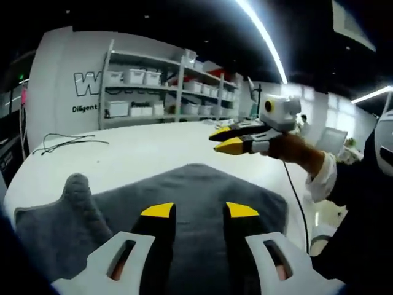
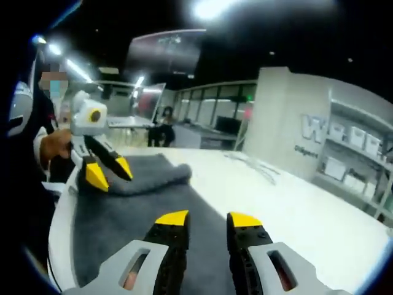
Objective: Open the folded towel by lifting each exposed corner and separating the folded layers until the towel lies flat within the target outline without major curled edges
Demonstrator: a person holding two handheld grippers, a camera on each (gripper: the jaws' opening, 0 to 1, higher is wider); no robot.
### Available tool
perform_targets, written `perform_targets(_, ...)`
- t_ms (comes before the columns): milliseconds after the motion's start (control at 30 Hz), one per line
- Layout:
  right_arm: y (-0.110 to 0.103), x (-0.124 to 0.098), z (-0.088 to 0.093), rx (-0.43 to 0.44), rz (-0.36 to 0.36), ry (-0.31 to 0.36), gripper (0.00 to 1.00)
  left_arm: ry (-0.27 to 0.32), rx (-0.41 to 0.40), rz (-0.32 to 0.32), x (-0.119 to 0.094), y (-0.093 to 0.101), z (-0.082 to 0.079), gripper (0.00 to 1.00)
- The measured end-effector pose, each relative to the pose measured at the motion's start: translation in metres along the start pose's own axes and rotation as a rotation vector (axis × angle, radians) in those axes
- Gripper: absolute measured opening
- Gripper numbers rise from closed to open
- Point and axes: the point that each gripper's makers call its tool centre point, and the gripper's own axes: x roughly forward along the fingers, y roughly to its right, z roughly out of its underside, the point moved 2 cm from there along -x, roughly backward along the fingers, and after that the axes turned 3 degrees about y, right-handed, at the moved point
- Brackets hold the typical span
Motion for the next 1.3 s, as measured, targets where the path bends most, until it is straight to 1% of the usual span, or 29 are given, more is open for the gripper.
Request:
perform_targets(100, 0.010, -0.004, 0.005, 0.016, 0.010, -0.023, 0.21, -0.028, 0.016, 0.020, 0.009, 0.010, 0.006, 0.30)
perform_targets(200, 0.018, -0.007, 0.013, 0.039, 0.015, -0.052, 0.20, -0.055, 0.016, 0.025, 0.017, 0.016, 0.011, 0.30)
perform_targets(300, 0.024, -0.009, 0.019, 0.054, 0.020, -0.066, 0.18, -0.064, 0.018, 0.030, 0.023, 0.022, 0.013, 0.30)
perform_targets(400, 0.029, -0.009, 0.026, 0.065, 0.019, -0.080, 0.17, -0.065, 0.006, 0.050, 0.030, 0.030, 0.014, 0.28)
perform_targets(600, 0.044, -0.009, 0.040, 0.058, 0.026, -0.139, 0.15, -0.073, 0.002, 0.094, 0.046, 0.048, 0.017, 0.24)
perform_targets(700, 0.053, -0.010, 0.045, 0.056, 0.032, -0.153, 0.13, -0.077, 0.007, 0.111, 0.053, 0.058, 0.018, 0.22)
perform_targets(833, 0.063, -0.010, 0.056, 0.034, 0.031, -0.190, 0.09, -0.088, 0.029, 0.124, 0.061, 0.071, 0.023, 0.14)
perform_targets(867, 0.066, -0.009, 0.059, 0.035, 0.031, -0.199, 0.08, -0.092, 0.036, 0.131, 0.063, 0.074, 0.024, 0.13)
perform_targets(1067, 0.074, -0.006, 0.067, 0.031, 0.022, -0.214, 0.04, -0.102, 0.052, 0.155, 0.071, 0.088, 0.028, 0.08)
perform_targets(1167, 0.078, -0.005, 0.071, 0.025, 0.021, -0.229, 0.02, -0.096, 0.056, 0.156, 0.076, 0.092, 0.029, 0.06)
perform_targets(1300, 0.084, -0.004, 0.076, 0.014, 0.022, -0.244, 0.01, -0.104, 0.071, 0.150, 0.083, 0.098, 0.035, 0.03)
